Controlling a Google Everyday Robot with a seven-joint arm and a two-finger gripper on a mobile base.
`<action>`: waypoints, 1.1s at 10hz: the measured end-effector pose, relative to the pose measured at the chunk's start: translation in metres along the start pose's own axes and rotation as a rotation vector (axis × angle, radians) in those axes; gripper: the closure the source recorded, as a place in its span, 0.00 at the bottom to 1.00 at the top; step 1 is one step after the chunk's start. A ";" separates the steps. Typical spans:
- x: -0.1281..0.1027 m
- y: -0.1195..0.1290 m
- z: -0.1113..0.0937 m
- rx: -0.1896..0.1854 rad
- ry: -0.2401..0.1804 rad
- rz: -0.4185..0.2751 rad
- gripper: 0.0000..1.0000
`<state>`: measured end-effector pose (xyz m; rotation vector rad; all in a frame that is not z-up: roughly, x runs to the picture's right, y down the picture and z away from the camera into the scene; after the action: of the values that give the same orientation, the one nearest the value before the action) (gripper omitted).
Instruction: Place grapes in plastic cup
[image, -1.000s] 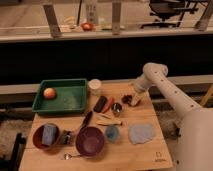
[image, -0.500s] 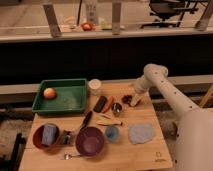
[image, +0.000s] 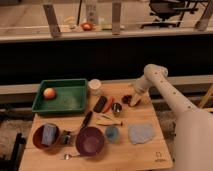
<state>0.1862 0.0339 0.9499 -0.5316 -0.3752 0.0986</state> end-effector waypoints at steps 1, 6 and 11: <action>-0.001 -0.001 0.002 -0.002 -0.002 -0.001 0.20; 0.010 0.013 0.007 -0.047 0.031 -0.019 0.20; 0.019 0.021 0.013 -0.112 0.084 -0.048 0.24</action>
<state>0.1994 0.0621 0.9560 -0.6349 -0.3126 0.0094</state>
